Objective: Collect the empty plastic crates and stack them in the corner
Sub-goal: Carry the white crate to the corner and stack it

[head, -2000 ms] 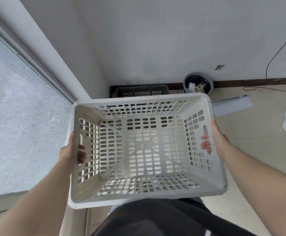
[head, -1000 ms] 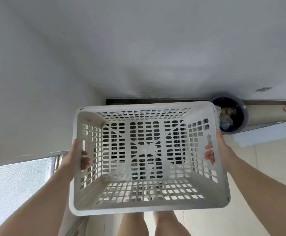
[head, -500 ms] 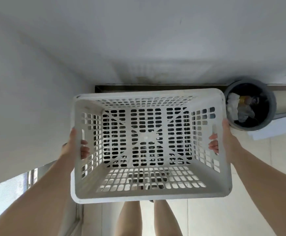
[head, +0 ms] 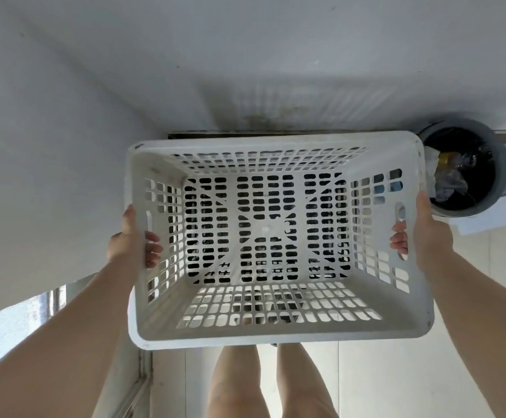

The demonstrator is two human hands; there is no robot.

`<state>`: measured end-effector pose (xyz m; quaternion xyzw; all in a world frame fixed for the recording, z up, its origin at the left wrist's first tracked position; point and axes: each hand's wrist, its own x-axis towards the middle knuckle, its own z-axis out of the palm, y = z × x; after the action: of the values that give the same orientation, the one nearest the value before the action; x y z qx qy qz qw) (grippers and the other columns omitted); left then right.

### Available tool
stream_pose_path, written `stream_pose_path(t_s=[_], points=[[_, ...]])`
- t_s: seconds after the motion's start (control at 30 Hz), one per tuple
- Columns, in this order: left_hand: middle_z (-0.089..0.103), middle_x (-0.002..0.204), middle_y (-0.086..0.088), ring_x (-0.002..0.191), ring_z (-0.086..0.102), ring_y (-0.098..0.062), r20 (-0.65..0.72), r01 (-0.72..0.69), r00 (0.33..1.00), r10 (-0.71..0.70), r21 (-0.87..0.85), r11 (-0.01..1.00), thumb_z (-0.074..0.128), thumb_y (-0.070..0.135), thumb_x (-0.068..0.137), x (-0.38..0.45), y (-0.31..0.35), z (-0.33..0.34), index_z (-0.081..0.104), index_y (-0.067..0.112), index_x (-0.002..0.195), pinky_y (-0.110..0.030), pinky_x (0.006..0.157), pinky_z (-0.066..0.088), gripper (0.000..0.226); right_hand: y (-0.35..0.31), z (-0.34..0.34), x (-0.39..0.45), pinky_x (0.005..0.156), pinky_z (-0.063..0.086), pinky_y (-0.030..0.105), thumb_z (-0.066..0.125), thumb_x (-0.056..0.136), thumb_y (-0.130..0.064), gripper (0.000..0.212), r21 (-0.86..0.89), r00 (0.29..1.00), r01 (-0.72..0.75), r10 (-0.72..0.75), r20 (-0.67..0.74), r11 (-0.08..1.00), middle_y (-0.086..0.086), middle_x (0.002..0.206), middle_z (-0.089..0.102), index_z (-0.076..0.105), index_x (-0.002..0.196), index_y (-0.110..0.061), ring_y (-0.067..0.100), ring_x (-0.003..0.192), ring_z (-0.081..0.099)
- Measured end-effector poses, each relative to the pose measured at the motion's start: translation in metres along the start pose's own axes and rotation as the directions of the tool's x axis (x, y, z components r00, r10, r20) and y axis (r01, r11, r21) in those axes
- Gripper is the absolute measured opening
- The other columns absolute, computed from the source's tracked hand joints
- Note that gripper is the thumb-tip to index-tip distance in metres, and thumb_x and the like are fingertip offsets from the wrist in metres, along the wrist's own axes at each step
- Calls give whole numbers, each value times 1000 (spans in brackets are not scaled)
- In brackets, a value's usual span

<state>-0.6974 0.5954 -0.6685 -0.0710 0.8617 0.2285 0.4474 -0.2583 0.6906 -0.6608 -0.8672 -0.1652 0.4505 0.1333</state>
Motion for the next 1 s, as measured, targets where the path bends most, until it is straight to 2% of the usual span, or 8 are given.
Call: stream_pose_path(t_s=[0.23,0.33,0.43,0.57,0.7,0.73,0.87,1.0], points=[[48,36,-8,27,38,-17,108,76,991,-80,41,996,26,78,84,2,11,-1,49,7,69,-20,38,33,76,-1,-3,-3,50,35,30,34,76,-84,83,18,999,32,-32,30,999,15,61,52,54,69,-3,25,50,48],[49,37,-9,26,39,-17,148,65,986,-73,56,996,25,77,85,0,12,-2,49,7,71,-19,35,34,76,0,-2,-3,48,36,30,36,53,-98,97,21,998,58,-59,29,998,15,61,53,54,68,-4,25,50,50],[53,40,-10,28,45,-19,155,48,986,-60,83,995,24,77,85,0,11,-4,51,7,74,-22,39,38,76,-1,-3,-6,49,36,29,37,53,-97,95,12,997,66,-66,26,998,15,61,53,54,66,-4,25,50,50],[55,41,-9,30,46,-19,131,33,990,-46,101,994,25,76,86,1,8,-7,52,8,75,-26,47,37,75,1,-5,-9,50,35,29,35,36,-99,102,3,995,88,-88,44,996,15,61,51,53,67,-4,26,51,49],[54,43,-9,32,44,-19,127,10,992,-20,78,997,29,76,86,-3,13,-1,53,8,74,-25,47,38,73,0,-13,-6,49,35,30,36,69,-90,86,11,997,70,-71,23,997,16,62,52,52,67,-5,25,50,48],[55,44,-9,33,45,-19,139,7,990,-17,74,997,29,76,86,-5,16,1,53,9,74,-25,46,38,72,-2,-15,-5,49,35,29,36,68,-90,87,9,998,61,-62,23,998,16,62,52,52,68,-5,25,50,49],[57,61,-10,39,47,-20,169,-6,986,-11,100,995,30,75,87,-3,21,7,53,10,77,-26,49,38,70,-7,-22,4,49,34,28,31,8,-103,119,-40,996,43,-39,82,998,15,62,51,52,71,-4,27,51,48],[56,60,-10,39,45,-21,139,9,990,-22,98,995,33,74,87,1,12,6,54,9,77,-27,48,36,68,-10,-22,2,49,36,29,29,11,-103,118,-76,995,54,-47,92,996,15,60,52,53,70,-4,27,51,47]])
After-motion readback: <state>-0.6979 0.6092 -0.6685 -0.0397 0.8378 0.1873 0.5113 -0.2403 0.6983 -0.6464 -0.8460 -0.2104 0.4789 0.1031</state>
